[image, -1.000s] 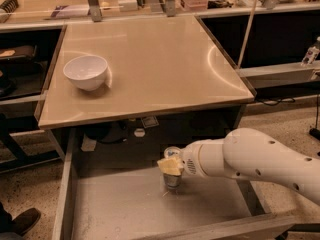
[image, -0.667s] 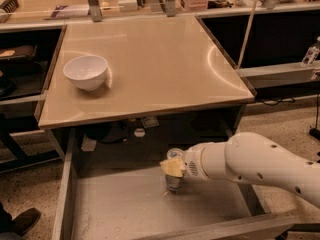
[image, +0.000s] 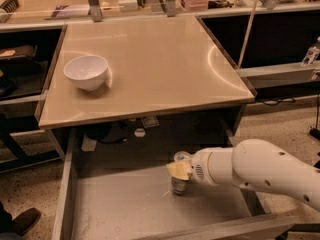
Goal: Place redbull can into top drawer
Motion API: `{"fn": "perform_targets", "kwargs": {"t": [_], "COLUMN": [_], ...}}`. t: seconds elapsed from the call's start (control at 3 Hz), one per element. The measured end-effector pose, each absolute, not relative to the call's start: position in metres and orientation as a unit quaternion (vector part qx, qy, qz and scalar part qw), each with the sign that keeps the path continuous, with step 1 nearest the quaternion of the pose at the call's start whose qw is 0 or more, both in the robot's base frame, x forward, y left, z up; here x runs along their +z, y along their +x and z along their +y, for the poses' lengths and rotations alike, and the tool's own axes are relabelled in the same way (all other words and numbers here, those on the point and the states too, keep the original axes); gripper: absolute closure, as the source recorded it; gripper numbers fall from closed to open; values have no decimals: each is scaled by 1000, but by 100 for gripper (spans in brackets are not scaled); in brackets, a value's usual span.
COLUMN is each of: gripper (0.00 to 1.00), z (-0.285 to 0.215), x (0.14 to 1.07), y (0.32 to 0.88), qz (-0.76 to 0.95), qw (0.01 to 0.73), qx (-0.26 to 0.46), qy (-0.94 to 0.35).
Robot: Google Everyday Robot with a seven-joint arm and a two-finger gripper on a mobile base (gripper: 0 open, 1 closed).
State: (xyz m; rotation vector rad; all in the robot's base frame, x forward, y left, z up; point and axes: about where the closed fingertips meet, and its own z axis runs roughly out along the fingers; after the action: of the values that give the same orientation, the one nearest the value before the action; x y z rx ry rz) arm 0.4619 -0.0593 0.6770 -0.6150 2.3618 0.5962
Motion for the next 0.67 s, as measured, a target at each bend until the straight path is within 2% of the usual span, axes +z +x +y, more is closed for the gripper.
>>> {"fn": "perform_targets", "kwargs": {"t": [0.67], "gripper": [100], "z": [-72], "x": [672], "y": [451], "qz": [900], "qw": [303], "qx": [234], "qy": [-209]}}
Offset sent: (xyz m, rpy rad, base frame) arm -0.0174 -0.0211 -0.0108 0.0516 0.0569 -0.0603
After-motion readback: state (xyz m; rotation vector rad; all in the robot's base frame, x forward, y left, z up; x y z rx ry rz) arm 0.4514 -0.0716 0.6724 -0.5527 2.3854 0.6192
